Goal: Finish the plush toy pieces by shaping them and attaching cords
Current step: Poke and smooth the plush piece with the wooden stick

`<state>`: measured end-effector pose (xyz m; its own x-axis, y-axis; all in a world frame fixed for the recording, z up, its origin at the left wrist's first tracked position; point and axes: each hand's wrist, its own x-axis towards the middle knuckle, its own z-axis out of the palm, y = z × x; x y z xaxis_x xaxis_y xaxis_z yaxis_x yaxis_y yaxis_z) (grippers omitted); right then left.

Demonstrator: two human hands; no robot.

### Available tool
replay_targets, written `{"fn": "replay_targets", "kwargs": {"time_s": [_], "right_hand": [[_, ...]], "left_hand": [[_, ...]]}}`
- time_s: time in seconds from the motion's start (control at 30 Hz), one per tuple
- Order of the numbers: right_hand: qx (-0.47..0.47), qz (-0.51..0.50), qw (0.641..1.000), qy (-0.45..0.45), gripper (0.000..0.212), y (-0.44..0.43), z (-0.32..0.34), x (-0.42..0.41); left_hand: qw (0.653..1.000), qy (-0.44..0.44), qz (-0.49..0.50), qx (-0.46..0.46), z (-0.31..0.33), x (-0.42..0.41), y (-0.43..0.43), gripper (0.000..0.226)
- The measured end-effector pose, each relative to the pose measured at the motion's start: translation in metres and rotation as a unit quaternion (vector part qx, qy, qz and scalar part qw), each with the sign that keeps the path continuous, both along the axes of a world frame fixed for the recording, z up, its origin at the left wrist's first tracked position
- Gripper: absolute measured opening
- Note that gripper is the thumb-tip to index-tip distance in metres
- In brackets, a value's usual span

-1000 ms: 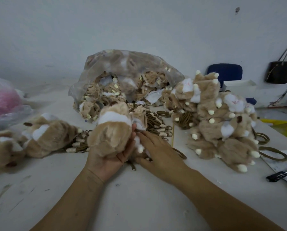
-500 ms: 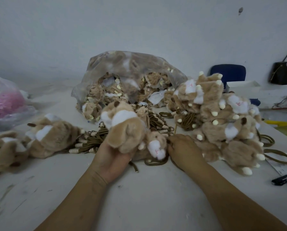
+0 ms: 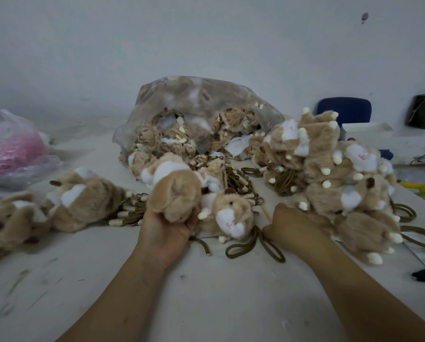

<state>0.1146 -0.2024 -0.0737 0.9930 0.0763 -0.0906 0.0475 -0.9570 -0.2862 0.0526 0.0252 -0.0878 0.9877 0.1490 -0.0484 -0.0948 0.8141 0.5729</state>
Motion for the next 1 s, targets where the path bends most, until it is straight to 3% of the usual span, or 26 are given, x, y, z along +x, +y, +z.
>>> {"fn": "replay_targets", "kwargs": {"time_s": [0.17, 0.23, 0.3, 0.37, 0.47, 0.57, 0.6, 0.67, 0.73, 0.83, 0.93, 1.0], "right_hand": [[0.002, -0.013, 0.999, 0.038, 0.041, -0.005, 0.010, 0.002], [0.131, -0.040, 0.989, 0.061, 0.039, -0.007, 0.011, 0.002], [0.327, -0.055, 0.938, 0.098, 0.030, -0.006, 0.008, -0.002], [0.406, -0.036, 0.910, 0.073, 0.017, 0.000, 0.005, -0.008], [0.338, 0.037, 0.939, -0.053, 0.014, 0.014, 0.004, -0.014], [0.330, 0.129, 0.934, -0.031, 0.041, 0.025, 0.009, -0.027], [0.286, 0.154, 0.945, -0.027, 0.051, 0.028, 0.007, -0.033], [0.182, 0.171, 0.966, -0.073, 0.046, 0.031, 0.000, -0.034], [0.185, 0.113, 0.963, -0.160, 0.032, 0.026, 0.002, -0.026], [0.234, -0.006, 0.931, -0.281, 0.031, 0.004, 0.011, -0.008], [0.206, -0.111, 0.928, -0.289, 0.045, -0.025, 0.014, 0.002], [0.184, -0.128, 0.927, -0.300, 0.055, -0.028, 0.013, 0.001]], "left_hand": [[0.998, -0.007, 0.024, -0.065, -0.001, -0.001, 0.005, 0.038], [0.996, -0.007, 0.032, -0.080, -0.002, 0.000, 0.007, 0.033], [0.996, -0.008, 0.037, -0.075, -0.002, 0.001, 0.008, 0.030], [0.997, -0.010, 0.038, -0.065, -0.004, 0.002, 0.007, 0.029], [0.998, -0.017, 0.038, -0.051, -0.005, 0.002, 0.007, 0.029], [0.998, -0.033, 0.028, -0.038, -0.003, 0.002, 0.005, 0.029], [0.998, -0.041, 0.023, -0.035, -0.003, 0.002, 0.004, 0.030], [0.998, -0.047, 0.008, -0.028, -0.002, 0.000, 0.003, 0.032], [0.998, -0.047, -0.031, -0.030, -0.002, -0.002, 0.002, 0.036], [0.995, -0.059, -0.067, 0.031, 0.002, -0.005, -0.002, 0.035], [0.991, -0.066, -0.067, 0.093, 0.000, -0.002, -0.004, 0.052], [0.993, -0.051, -0.087, 0.067, 0.000, -0.002, -0.005, 0.038]]}}
